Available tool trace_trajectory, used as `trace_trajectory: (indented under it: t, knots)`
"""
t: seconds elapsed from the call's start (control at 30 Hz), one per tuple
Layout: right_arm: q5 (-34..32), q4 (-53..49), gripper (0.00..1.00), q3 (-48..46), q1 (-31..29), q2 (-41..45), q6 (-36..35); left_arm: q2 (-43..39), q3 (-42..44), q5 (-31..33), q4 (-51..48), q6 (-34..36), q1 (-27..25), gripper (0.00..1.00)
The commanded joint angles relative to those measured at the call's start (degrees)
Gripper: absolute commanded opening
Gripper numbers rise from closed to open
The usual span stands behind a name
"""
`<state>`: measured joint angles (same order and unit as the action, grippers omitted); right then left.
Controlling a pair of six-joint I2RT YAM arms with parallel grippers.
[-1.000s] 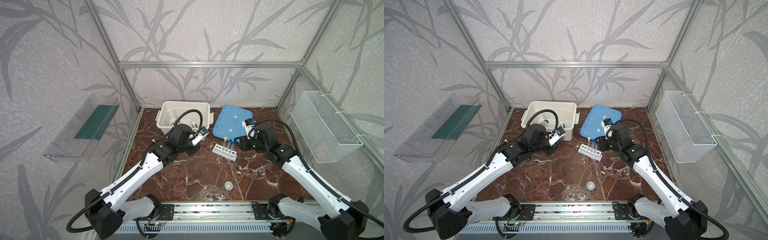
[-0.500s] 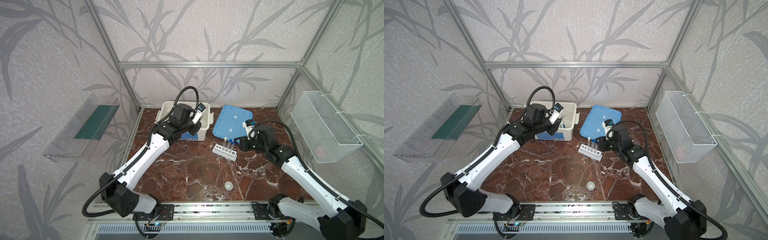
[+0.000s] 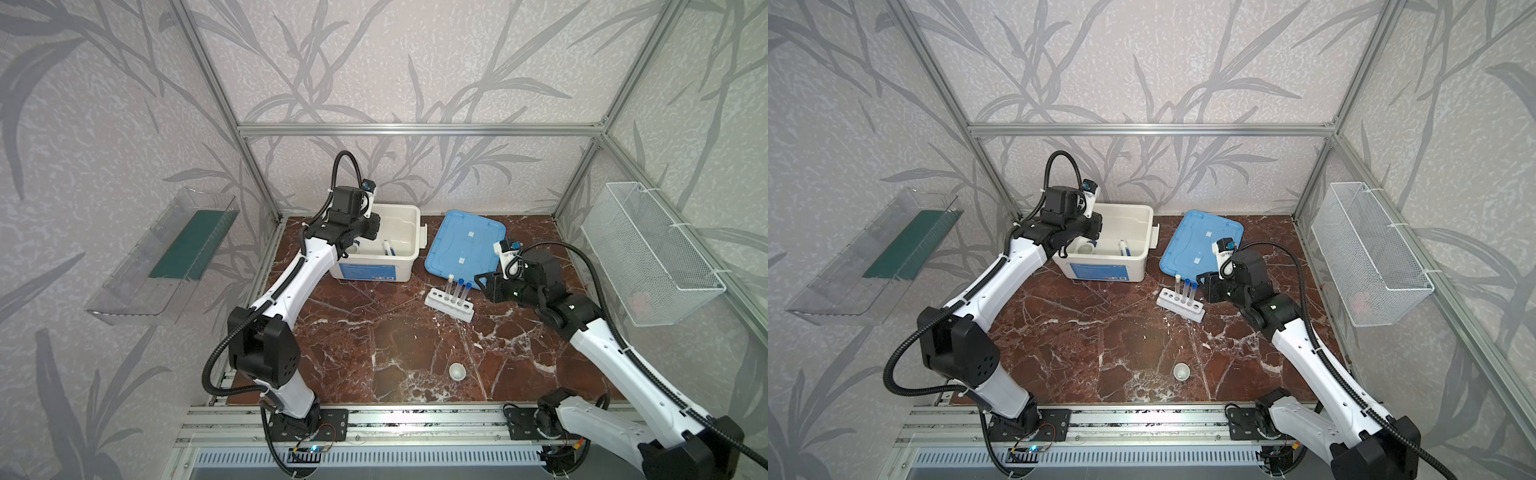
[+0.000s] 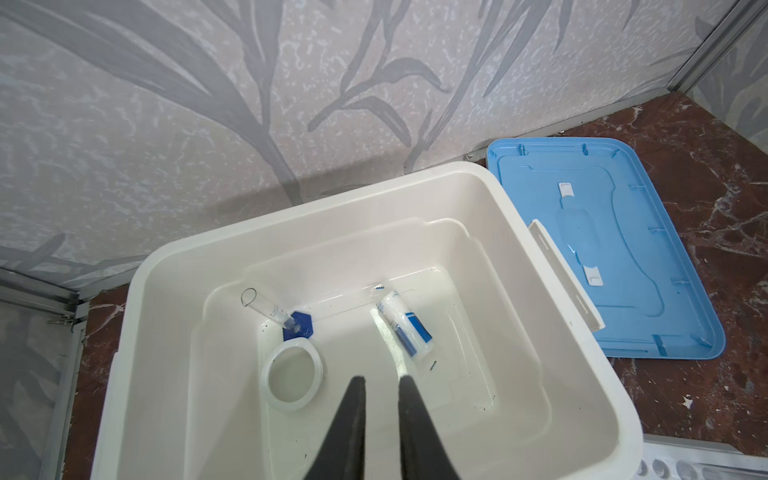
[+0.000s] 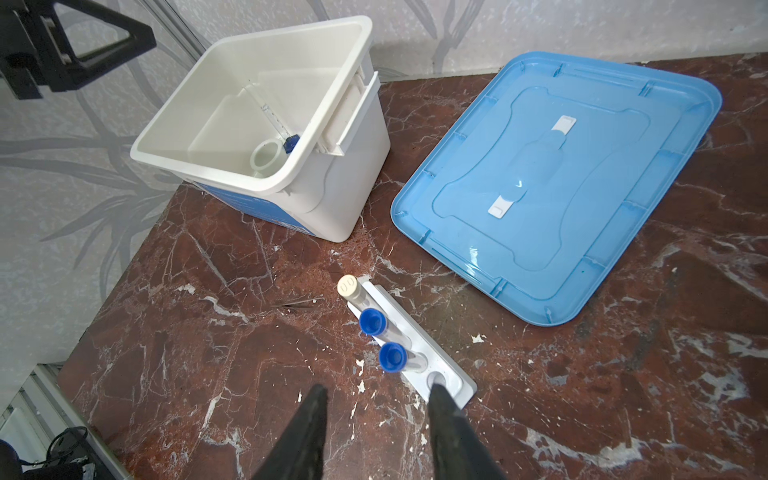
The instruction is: Organize the chemistry lab equipment
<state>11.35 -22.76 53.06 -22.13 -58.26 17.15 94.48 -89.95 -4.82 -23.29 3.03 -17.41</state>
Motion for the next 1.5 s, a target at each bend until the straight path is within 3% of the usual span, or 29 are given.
trace_trajectory:
  t: [0.0, 0.17, 0.33, 0.57, 0.9, 1.47]
  knots:
    - [-0.5, -2.3, 0.41, 0.5, 0.7, 1.8, -0.2, -6.3, 4.6, -2.6, 3.0, -0.5, -0.7, 0.18]
    - [-0.3, -3.0, 0.42, 1.1, 0.8, 0.6, -0.3, -15.1, 17.1, -6.9, -0.6, 4.9, -3.1, 0.23]
    - [0.4, -1.8, 0.42, 1.1, 0.8, -1.8, 0.0, -22.5, 27.1, -4.9, -2.4, 10.9, -11.6, 0.28]
    - [2.9, -0.2, 0.45, 1.3, 0.8, -4.4, 0.8, -19.0, 34.7, -8.2, 3.7, 8.8, -16.0, 0.34]
    - [1.0, -2.1, 0.48, -0.1, 1.0, -2.1, -0.7, -5.8, 33.3, -10.1, 7.3, 13.0, -22.5, 0.4]
    - [2.3, -1.1, 0.52, -2.3, 2.3, -1.6, -0.7, 5.5, 27.3, -4.3, 5.9, 21.2, -23.6, 0.49]
